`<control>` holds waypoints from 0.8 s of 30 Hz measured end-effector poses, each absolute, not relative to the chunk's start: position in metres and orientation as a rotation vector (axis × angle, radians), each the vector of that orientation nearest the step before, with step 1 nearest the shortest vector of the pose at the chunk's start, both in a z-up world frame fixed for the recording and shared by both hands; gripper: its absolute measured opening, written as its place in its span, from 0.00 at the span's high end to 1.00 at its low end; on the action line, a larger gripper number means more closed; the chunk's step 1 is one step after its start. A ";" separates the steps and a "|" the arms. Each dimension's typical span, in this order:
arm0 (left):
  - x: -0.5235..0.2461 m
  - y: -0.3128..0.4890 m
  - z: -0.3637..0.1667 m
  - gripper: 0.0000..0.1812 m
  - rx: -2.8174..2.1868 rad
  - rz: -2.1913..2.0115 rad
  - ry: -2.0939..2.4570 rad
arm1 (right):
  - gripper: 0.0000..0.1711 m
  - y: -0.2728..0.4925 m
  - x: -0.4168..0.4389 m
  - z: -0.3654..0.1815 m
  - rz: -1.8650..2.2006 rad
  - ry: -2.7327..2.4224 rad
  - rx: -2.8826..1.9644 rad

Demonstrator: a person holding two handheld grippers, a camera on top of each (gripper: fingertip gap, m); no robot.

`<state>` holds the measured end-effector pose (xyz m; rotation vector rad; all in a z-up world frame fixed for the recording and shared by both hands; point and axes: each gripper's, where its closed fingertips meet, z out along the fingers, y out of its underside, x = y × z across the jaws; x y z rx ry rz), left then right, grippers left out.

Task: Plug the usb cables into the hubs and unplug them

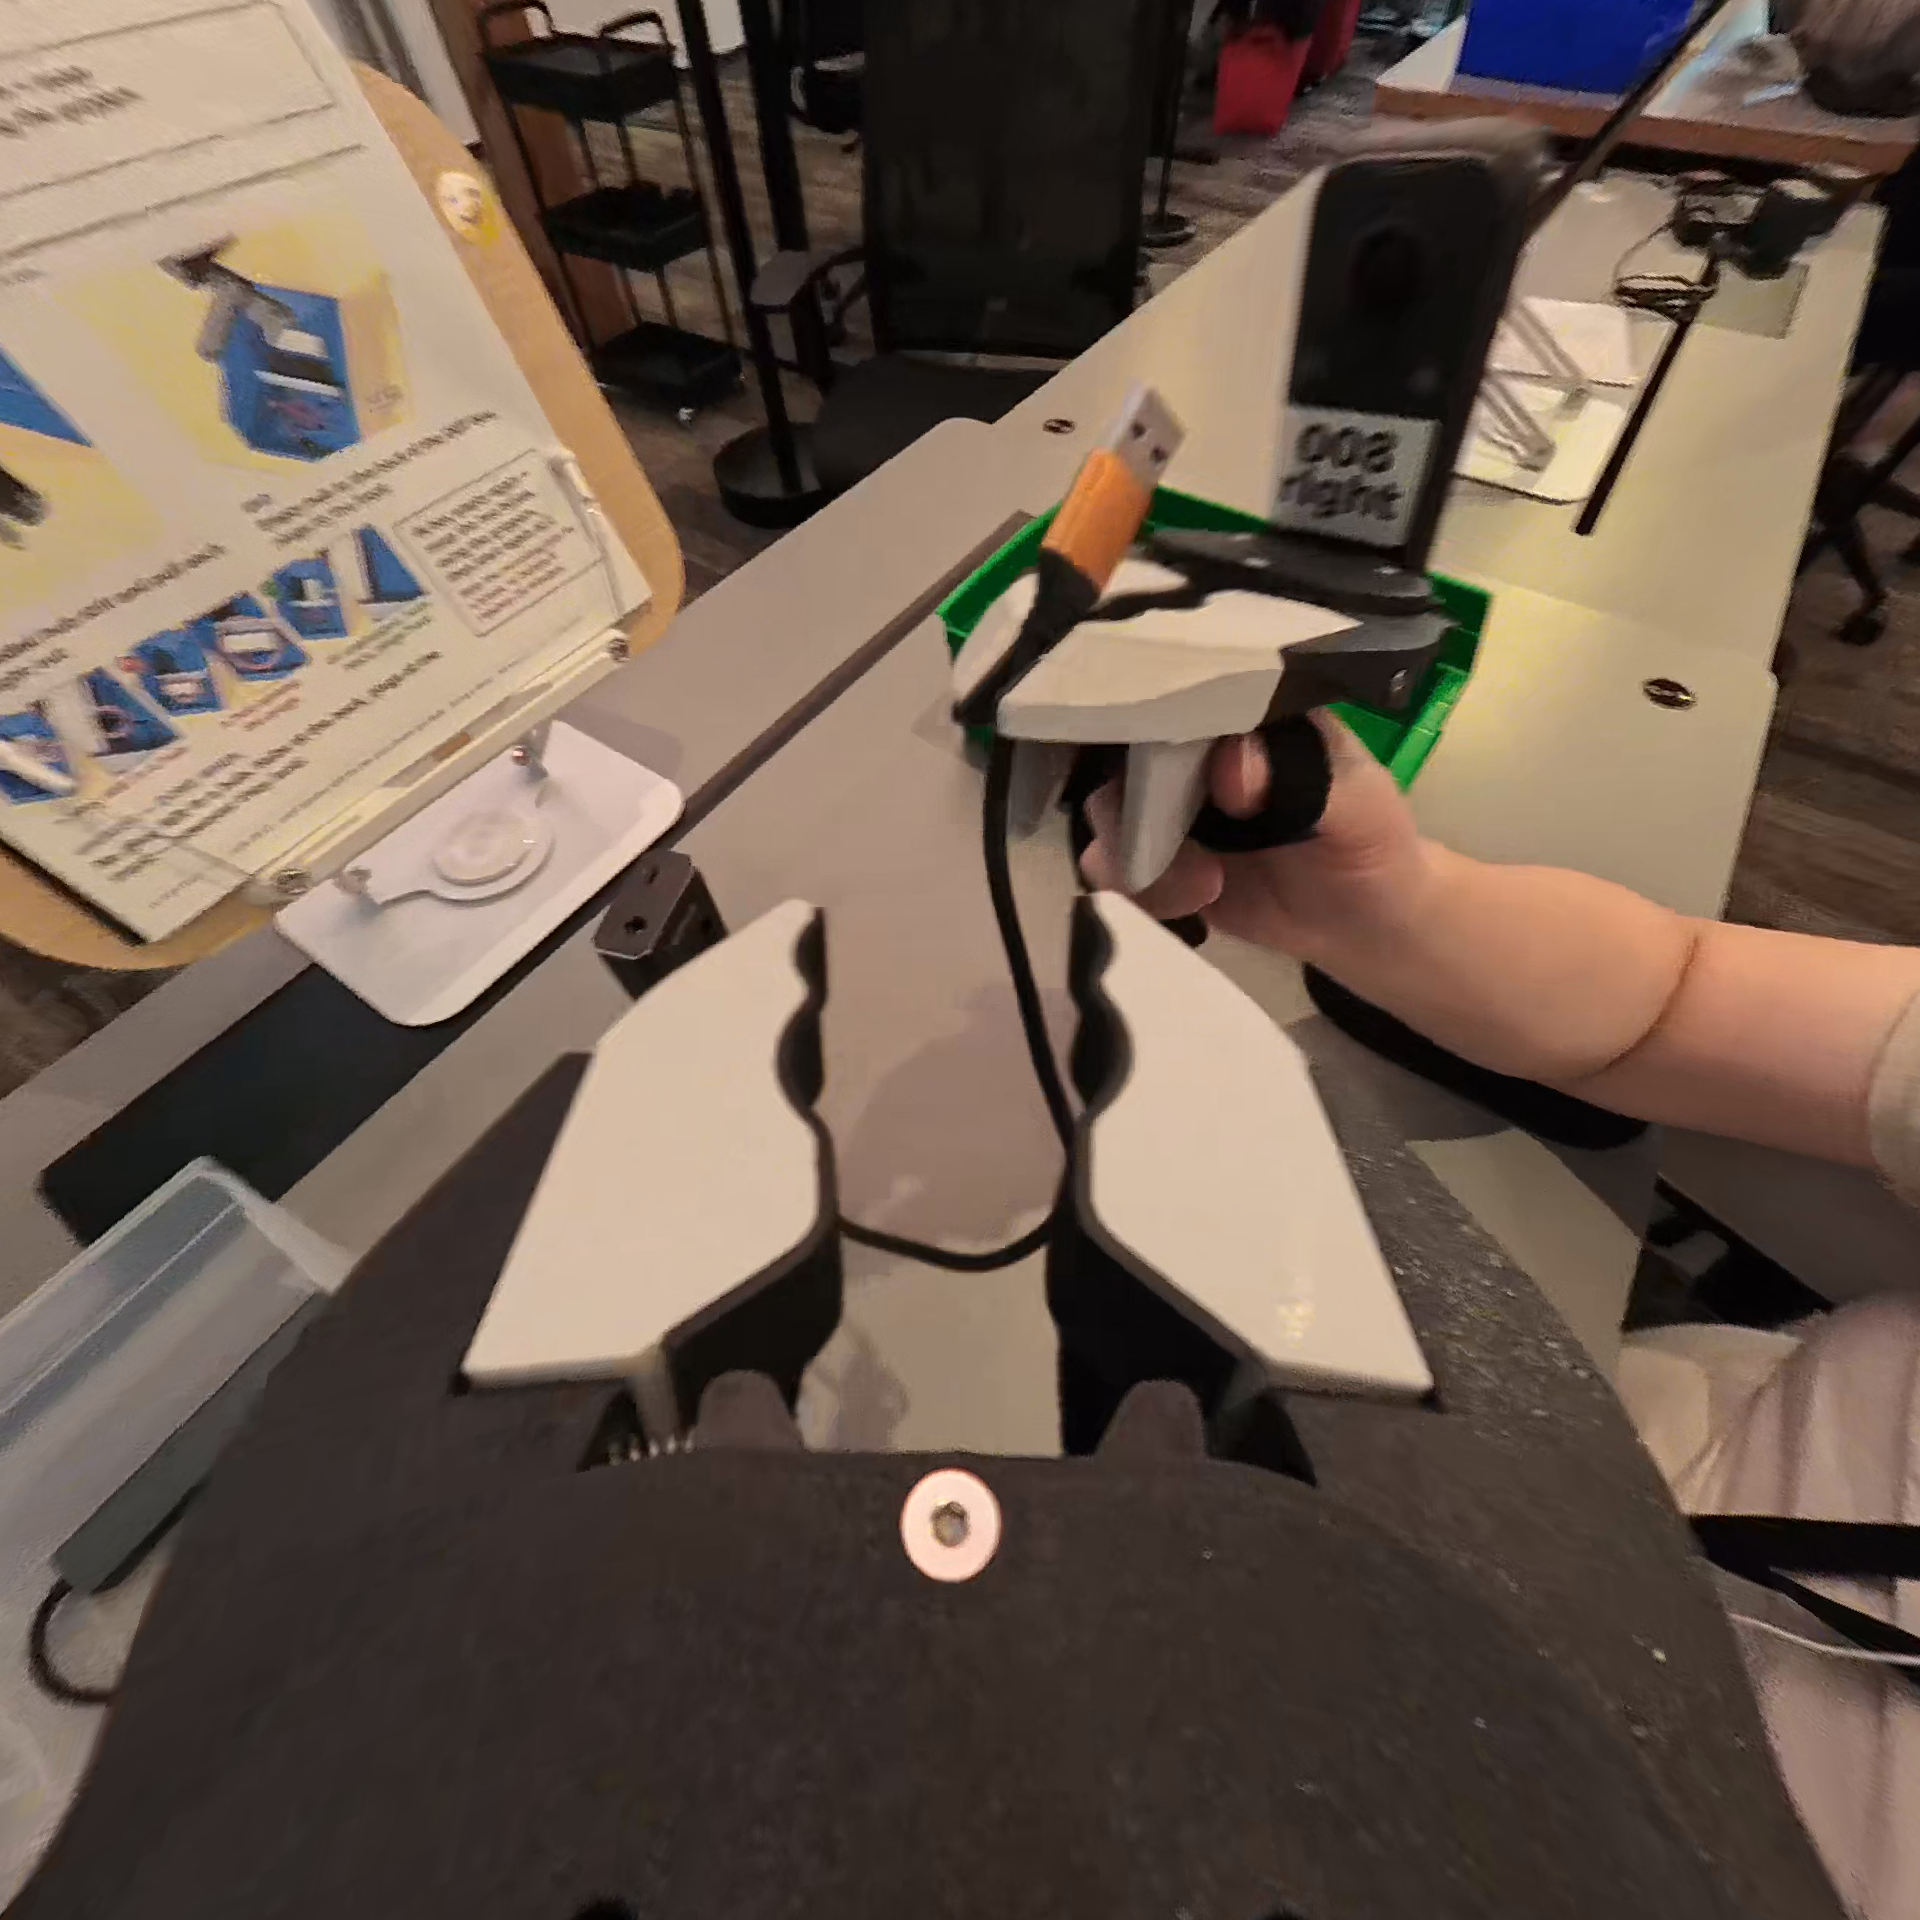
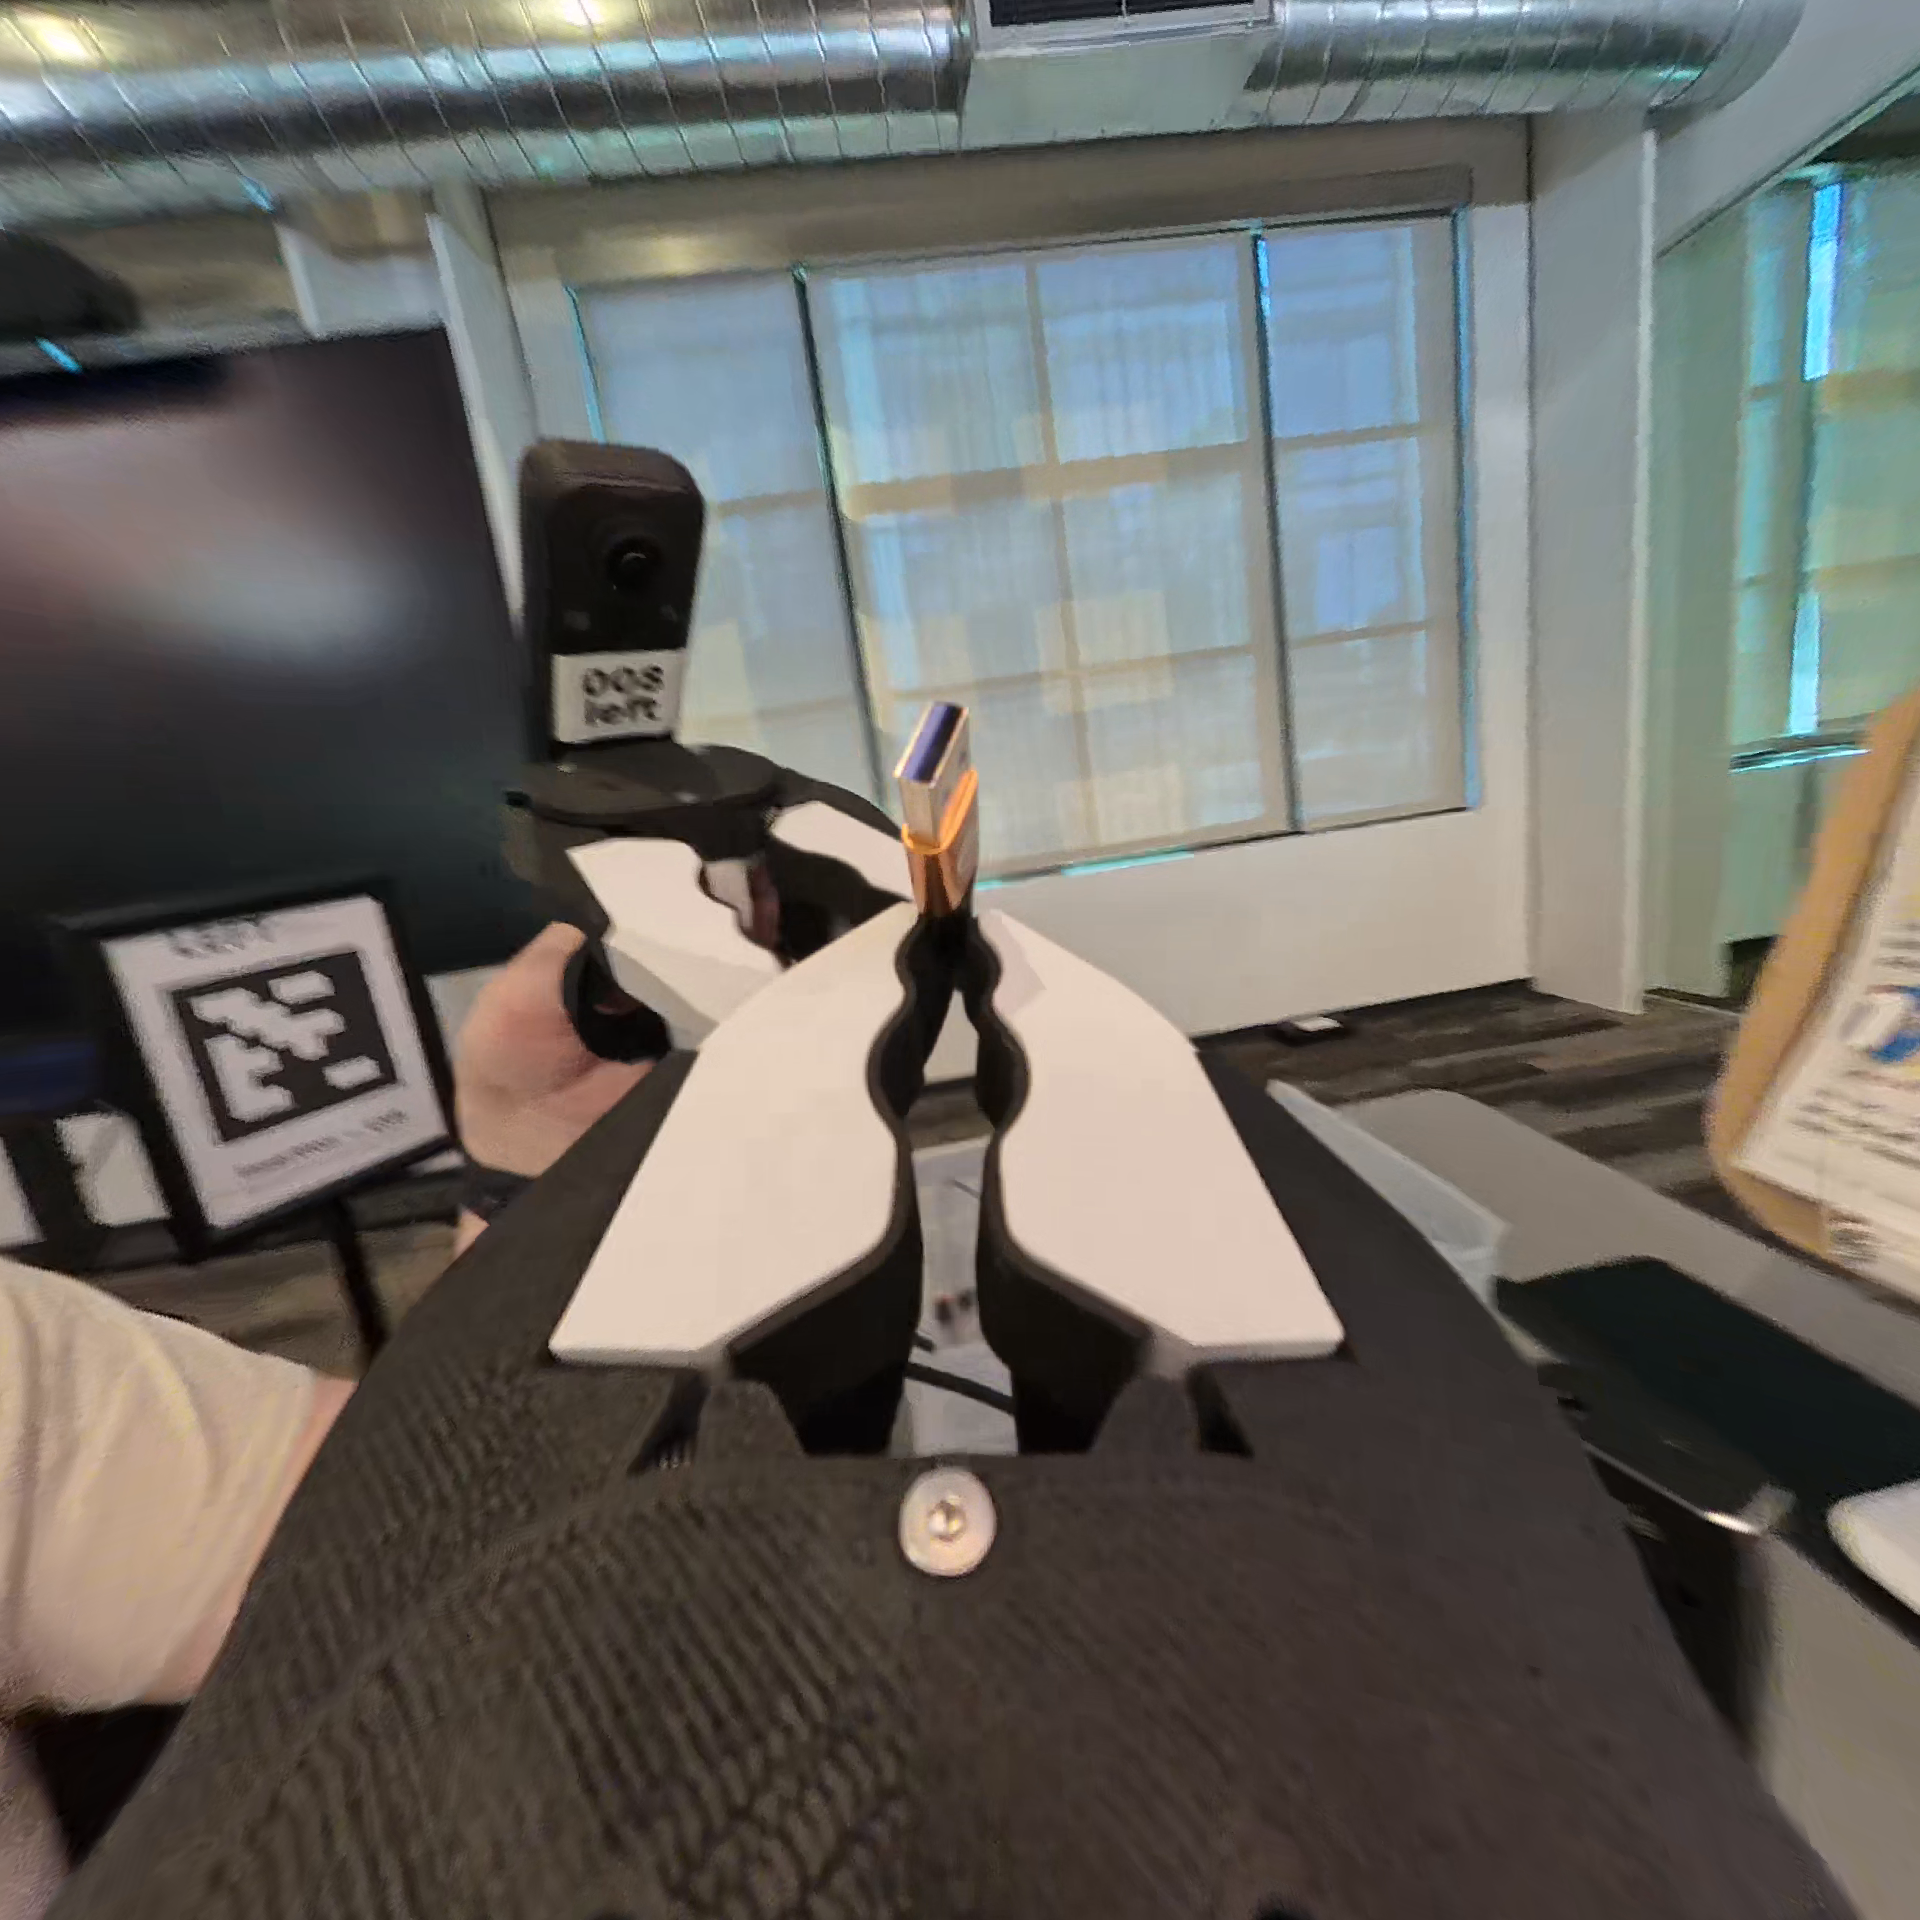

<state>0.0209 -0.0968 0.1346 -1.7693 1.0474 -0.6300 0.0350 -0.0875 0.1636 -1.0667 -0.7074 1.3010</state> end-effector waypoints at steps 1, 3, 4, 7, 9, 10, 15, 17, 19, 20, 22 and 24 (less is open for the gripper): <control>0.017 -0.097 0.139 0.71 -1.753 -0.613 1.026 | 0.97 -0.085 0.039 0.164 1.219 -0.724 -1.094; 0.016 -0.099 0.151 0.62 -1.688 -0.615 0.981 | 0.97 -0.079 0.049 0.167 1.016 -0.748 -1.133; 0.017 -0.101 0.156 0.61 -1.649 -0.613 0.962 | 0.97 -0.078 0.055 0.169 0.911 -0.757 -1.140; 0.017 -0.101 0.165 0.60 -1.527 -0.533 0.927 | 0.97 -0.077 0.070 0.176 0.566 -0.825 -1.121; 0.014 -0.099 0.172 0.60 -1.440 -0.438 0.909 | 0.97 -0.075 0.079 0.176 0.294 -0.891 -1.108; 0.012 -0.098 0.176 0.60 -1.408 -0.397 0.889 | 0.97 -0.077 0.081 0.174 0.176 -0.956 -1.084; 0.012 -0.100 0.175 0.60 -1.399 -0.414 0.901 | 0.97 -0.072 0.093 0.150 -0.125 -1.160 -1.167; 0.008 -0.097 0.173 0.61 -1.413 -0.390 0.895 | 0.97 -0.070 0.097 0.145 -0.222 -1.208 -1.152; 0.004 -0.094 0.173 0.61 -1.419 -0.376 0.889 | 0.97 -0.068 0.103 0.139 -0.350 -1.269 -1.118; 0.003 -0.094 0.173 0.62 -1.422 -0.382 0.885 | 0.97 -0.069 0.103 0.135 -0.390 -1.307 -1.083; 0.002 -0.094 0.174 0.63 -1.424 -0.402 0.875 | 0.97 -0.070 0.103 0.133 -0.425 -1.338 -1.020; 0.002 -0.093 0.174 0.63 -1.427 -0.410 0.874 | 0.97 -0.074 0.099 0.131 -0.417 -1.369 -0.962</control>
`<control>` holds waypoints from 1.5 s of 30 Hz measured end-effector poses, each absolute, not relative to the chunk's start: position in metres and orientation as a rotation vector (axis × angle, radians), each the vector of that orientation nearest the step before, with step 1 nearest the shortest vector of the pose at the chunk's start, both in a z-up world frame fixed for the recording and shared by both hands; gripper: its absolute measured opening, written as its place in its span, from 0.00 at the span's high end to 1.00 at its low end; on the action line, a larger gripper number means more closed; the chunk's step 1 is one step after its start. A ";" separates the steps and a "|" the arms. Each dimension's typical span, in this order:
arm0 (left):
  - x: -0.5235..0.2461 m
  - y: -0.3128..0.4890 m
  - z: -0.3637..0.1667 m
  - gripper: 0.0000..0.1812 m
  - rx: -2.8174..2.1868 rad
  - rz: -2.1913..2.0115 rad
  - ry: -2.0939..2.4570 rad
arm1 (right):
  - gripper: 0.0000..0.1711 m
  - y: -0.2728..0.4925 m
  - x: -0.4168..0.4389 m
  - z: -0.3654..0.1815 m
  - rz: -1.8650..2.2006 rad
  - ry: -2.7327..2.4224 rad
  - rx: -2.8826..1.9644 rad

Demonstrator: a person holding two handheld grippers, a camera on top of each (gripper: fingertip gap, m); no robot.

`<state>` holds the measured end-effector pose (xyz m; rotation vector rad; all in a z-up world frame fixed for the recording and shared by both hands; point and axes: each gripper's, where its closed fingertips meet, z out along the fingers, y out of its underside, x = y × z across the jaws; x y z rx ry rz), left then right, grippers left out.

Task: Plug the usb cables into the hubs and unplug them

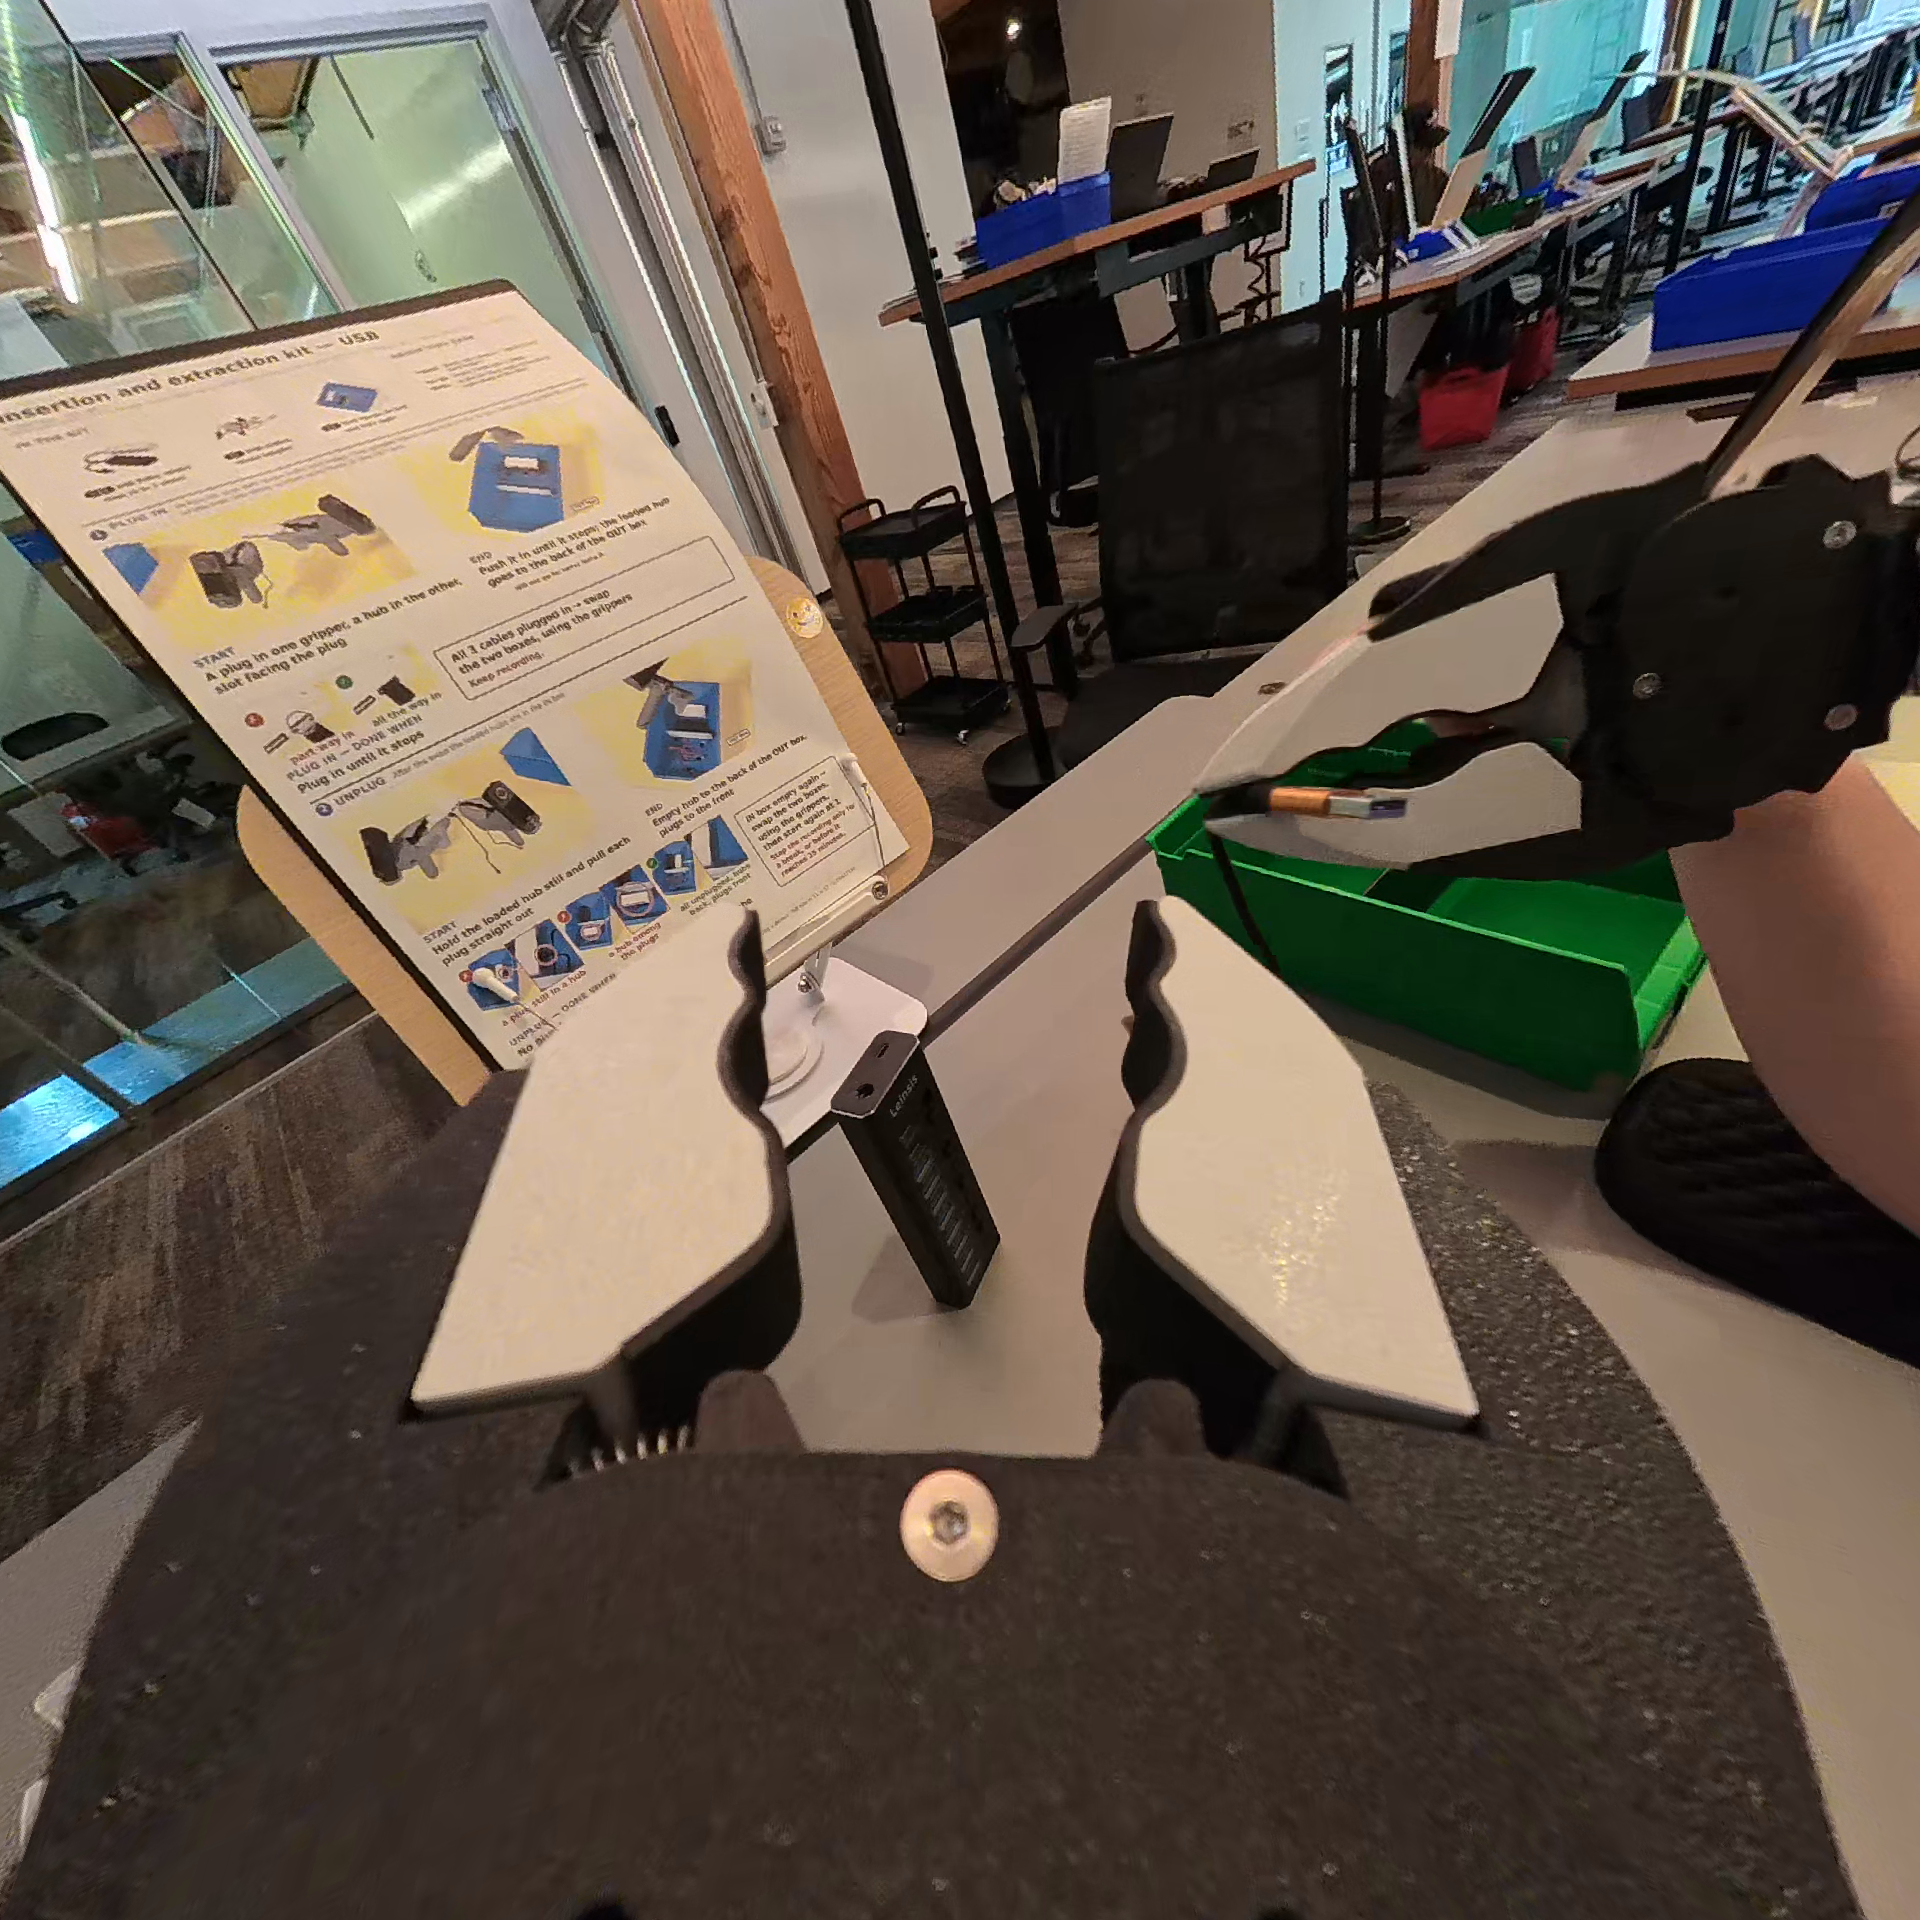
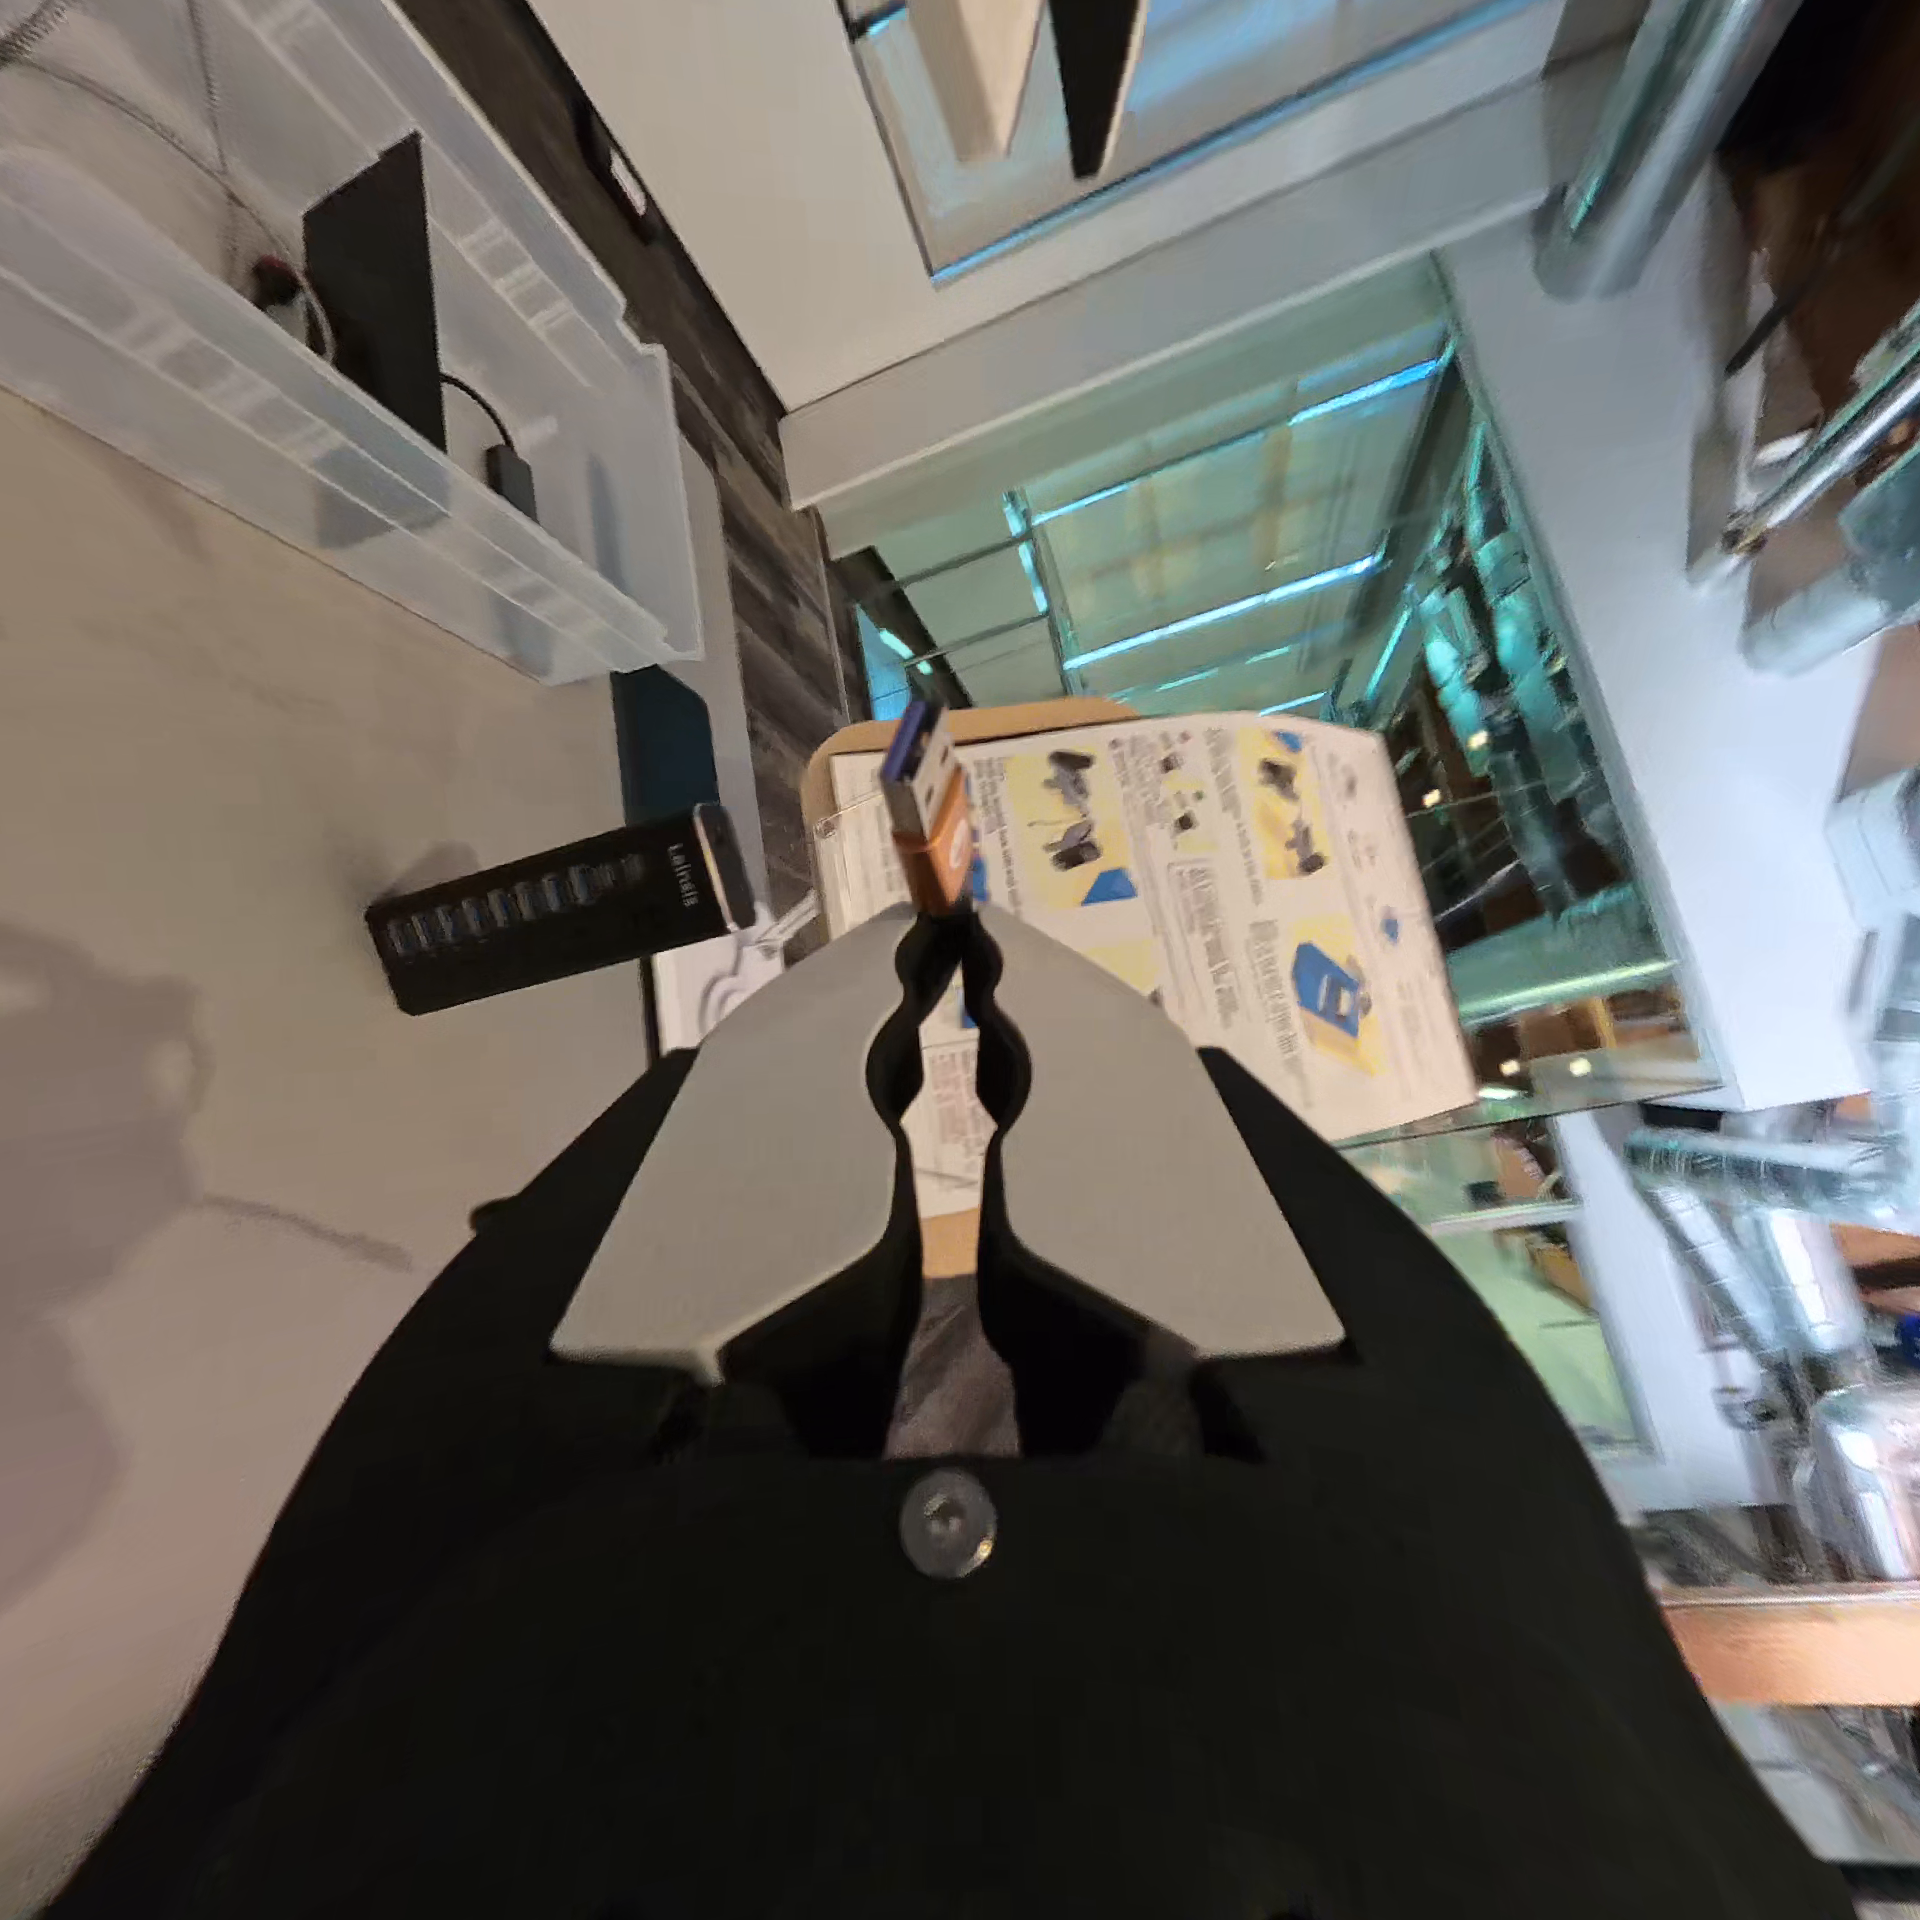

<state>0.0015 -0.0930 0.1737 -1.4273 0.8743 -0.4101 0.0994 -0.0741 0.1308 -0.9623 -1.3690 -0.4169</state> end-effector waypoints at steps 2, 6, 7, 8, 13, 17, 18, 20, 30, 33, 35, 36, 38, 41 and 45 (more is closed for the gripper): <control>0.001 -0.092 0.172 0.63 -1.436 -0.405 0.878 | 0.97 -0.078 0.097 0.135 -0.473 -1.365 -0.868; 0.006 -0.093 0.170 0.63 -1.438 -0.415 0.896 | 0.97 -0.088 0.088 0.137 -0.485 -1.379 -0.774; 0.007 -0.093 0.169 0.63 -1.439 -0.413 0.901 | 0.97 -0.089 0.087 0.136 -0.466 -1.383 -0.782; 0.008 -0.093 0.168 0.63 -1.442 -0.410 0.908 | 0.97 -0.089 0.086 0.136 -0.453 -1.383 -0.786; 0.012 -0.095 0.161 0.63 -1.463 -0.402 0.947 | 0.97 -0.084 0.089 0.129 -0.433 -1.407 -0.839; 0.017 -0.097 0.155 0.64 -1.481 -0.392 0.989 | 0.97 -0.077 0.091 0.124 -0.447 -1.414 -0.869; 0.020 -0.100 0.152 0.63 -1.483 -0.397 1.012 | 0.97 -0.074 0.092 0.125 -0.448 -1.401 -0.888; 0.029 -0.105 0.147 0.63 -1.473 -0.386 1.075 | 0.97 -0.069 0.094 0.123 -0.412 -1.383 -0.954; 0.051 -0.127 0.129 0.77 -1.305 -0.394 1.364 | 0.97 -0.109 0.070 0.087 0.479 -1.570 -1.274; 0.062 -0.128 0.119 0.77 -1.339 -0.518 1.404 | 0.97 -0.116 0.066 0.082 0.708 -1.571 -1.374; 0.069 -0.124 0.112 0.77 -1.353 -0.561 1.423 | 0.97 -0.116 0.065 0.080 0.748 -1.579 -1.372; 0.073 -0.120 0.108 0.77 -1.361 -0.575 1.425 | 0.97 -0.117 0.064 0.078 0.759 -1.590 -1.373; 0.081 -0.118 0.102 0.77 -1.374 -0.638 1.436 | 0.97 -0.118 0.063 0.072 0.759 -1.616 -1.388; 0.091 -0.124 0.097 0.86 -1.369 -0.758 1.475 | 0.97 -0.114 0.063 0.064 0.700 -1.637 -1.414; 0.093 -0.125 0.086 0.95 -1.387 -0.748 1.548 | 0.97 -0.111 0.064 0.058 0.665 -1.655 -1.426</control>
